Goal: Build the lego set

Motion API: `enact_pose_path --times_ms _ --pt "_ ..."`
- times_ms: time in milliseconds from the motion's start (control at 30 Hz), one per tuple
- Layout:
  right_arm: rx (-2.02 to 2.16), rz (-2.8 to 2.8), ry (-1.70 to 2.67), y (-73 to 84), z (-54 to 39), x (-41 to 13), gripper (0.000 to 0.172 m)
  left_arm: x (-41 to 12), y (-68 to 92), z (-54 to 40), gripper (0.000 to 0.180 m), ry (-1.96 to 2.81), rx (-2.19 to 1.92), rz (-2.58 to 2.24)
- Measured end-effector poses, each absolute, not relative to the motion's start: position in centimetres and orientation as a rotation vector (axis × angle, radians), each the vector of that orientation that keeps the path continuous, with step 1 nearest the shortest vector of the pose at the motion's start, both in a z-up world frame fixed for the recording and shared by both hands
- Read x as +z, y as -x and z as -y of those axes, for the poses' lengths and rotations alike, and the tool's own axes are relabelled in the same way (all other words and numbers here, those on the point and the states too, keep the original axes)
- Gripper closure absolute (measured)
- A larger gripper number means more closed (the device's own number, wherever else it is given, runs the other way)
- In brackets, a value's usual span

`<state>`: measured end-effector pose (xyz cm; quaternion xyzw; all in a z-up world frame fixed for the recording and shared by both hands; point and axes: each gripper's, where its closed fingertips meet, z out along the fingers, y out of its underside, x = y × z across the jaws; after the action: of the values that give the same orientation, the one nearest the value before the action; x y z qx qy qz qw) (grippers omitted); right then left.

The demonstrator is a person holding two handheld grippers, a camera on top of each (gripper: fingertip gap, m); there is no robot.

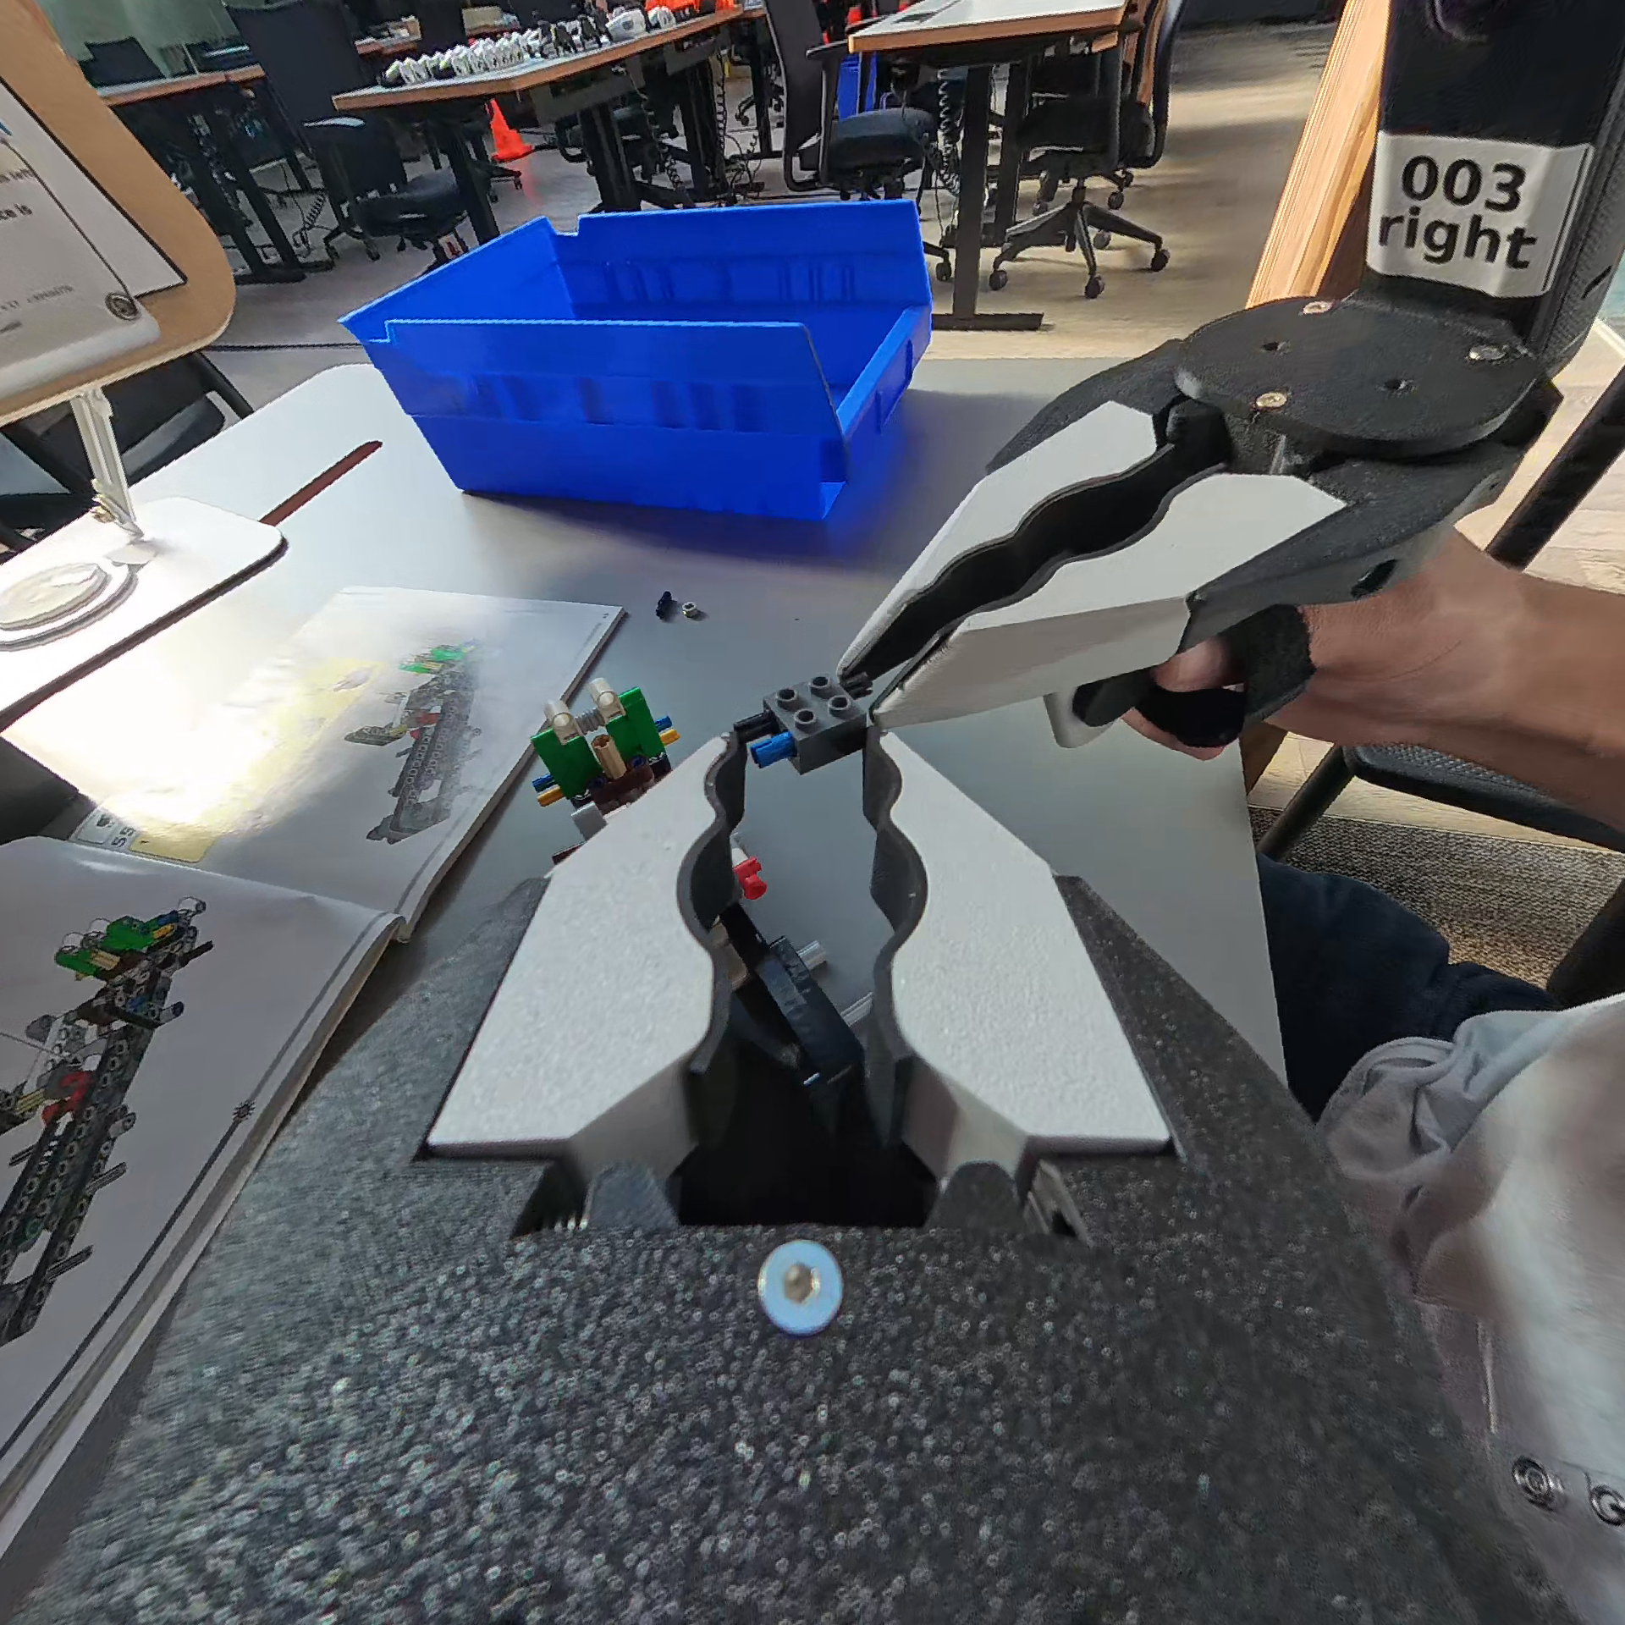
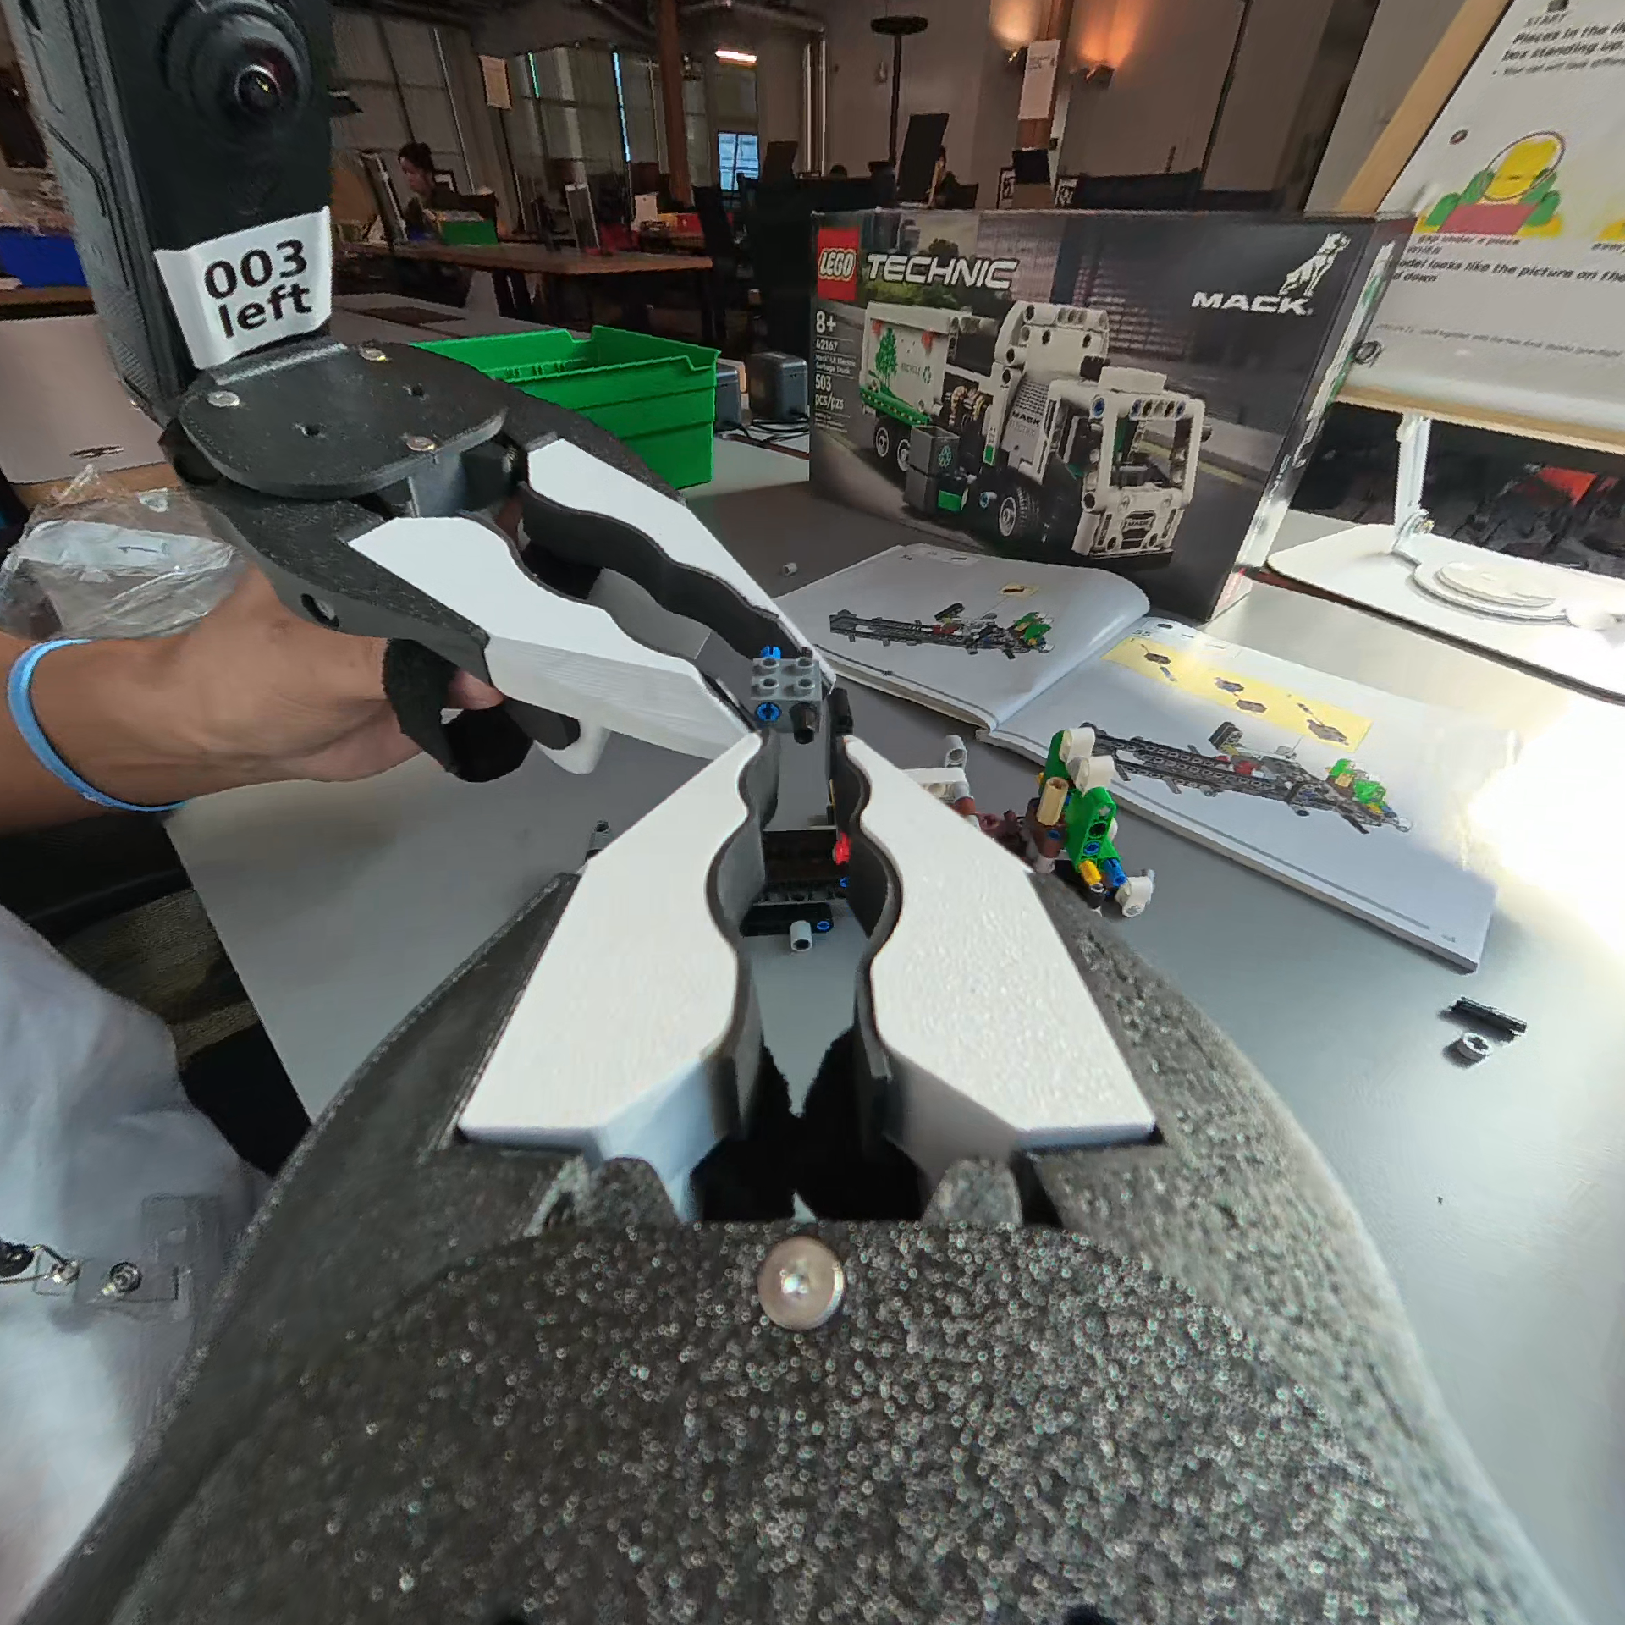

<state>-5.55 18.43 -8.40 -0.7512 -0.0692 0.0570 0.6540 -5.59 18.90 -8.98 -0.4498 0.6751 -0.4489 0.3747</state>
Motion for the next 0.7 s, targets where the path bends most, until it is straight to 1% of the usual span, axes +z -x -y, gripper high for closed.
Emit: enact_pose_path --times_ms 133,467,700 --pt "0.132 0.162 1.698 5.4 -18.3 -8.3 0.168 -9.2 5.4 -18.5 0.156 1.155 -1.145 -1.737" --pt "0.137 0.213 1.727 5.2 -18.1 -8.9 0.169 -9.9 5.2 -18.3 0.156 1.212 -1.15 -1.752" --pt "0.241 0.171 1.75 4.7 -18.1 -9.3 0.168 -9.6 4.7 -18.5 0.156 1.21 -1.126 -1.698"
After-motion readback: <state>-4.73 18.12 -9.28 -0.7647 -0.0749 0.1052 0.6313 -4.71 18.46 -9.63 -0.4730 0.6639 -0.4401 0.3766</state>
